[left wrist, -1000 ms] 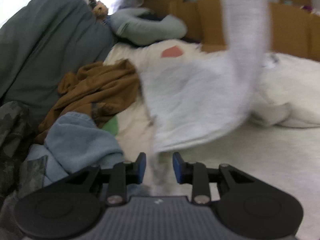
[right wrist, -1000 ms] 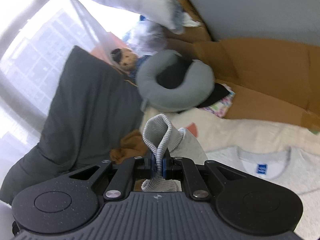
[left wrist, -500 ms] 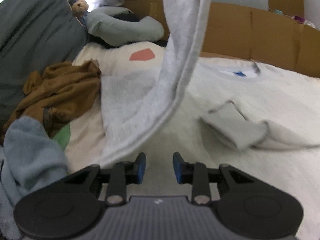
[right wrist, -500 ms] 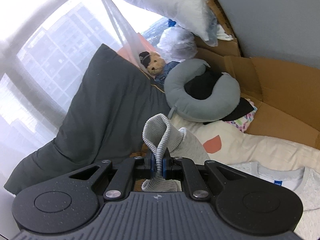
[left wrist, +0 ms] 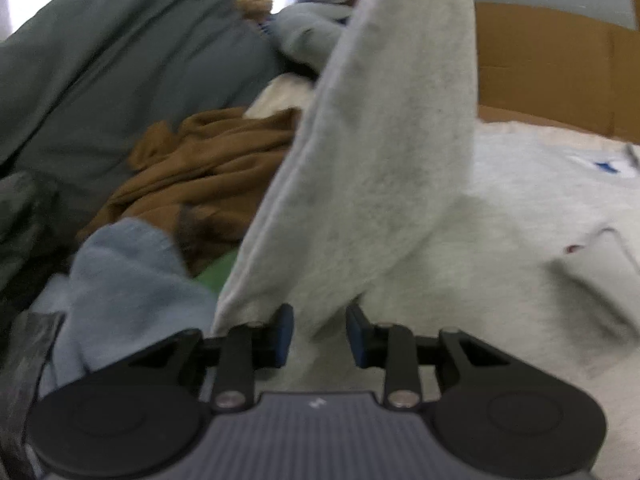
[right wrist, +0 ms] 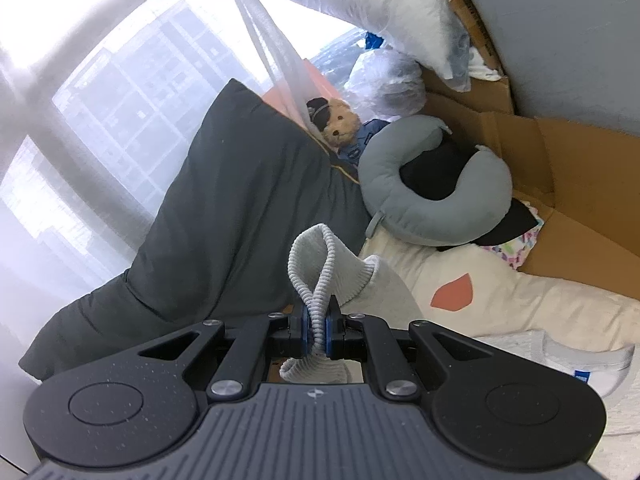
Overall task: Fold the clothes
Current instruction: 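Lift the cuff with the right gripper, stretching the sleeve above the sweatshirt, then lower the sleeve across the sweatshirt front with the right gripper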
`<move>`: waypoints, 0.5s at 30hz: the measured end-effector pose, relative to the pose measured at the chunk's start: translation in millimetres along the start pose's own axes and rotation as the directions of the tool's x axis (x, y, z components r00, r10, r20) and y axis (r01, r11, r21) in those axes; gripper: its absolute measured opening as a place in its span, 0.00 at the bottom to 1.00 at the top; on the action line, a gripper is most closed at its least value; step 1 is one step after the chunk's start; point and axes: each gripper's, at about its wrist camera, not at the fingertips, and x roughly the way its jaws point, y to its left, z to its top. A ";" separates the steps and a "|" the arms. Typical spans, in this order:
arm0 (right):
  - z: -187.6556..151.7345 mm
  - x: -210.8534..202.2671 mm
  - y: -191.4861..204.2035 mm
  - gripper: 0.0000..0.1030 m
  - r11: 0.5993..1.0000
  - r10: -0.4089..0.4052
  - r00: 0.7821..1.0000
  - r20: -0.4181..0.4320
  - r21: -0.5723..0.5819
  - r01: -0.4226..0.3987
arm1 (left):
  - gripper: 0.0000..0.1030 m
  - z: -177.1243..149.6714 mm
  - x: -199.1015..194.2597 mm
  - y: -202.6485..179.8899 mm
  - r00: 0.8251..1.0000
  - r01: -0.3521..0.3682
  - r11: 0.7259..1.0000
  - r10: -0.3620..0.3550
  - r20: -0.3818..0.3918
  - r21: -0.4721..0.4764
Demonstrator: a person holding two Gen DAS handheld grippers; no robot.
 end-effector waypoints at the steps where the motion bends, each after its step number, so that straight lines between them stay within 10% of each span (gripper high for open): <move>1: -1.4 1.5 -0.3 0.06 1.000 0.003 1.000 -0.003 0.000 -0.003 | 0.20 -1.2 0.9 1.9 1.000 -0.005 1.000 0.005 -0.005 -0.003; 15: -13.0 -18.8 -25.9 0.06 1.000 -0.023 1.000 -0.008 0.017 0.024 | 0.48 -1.1 -57.2 15.7 0.974 0.222 0.975 -0.222 -0.034 -0.021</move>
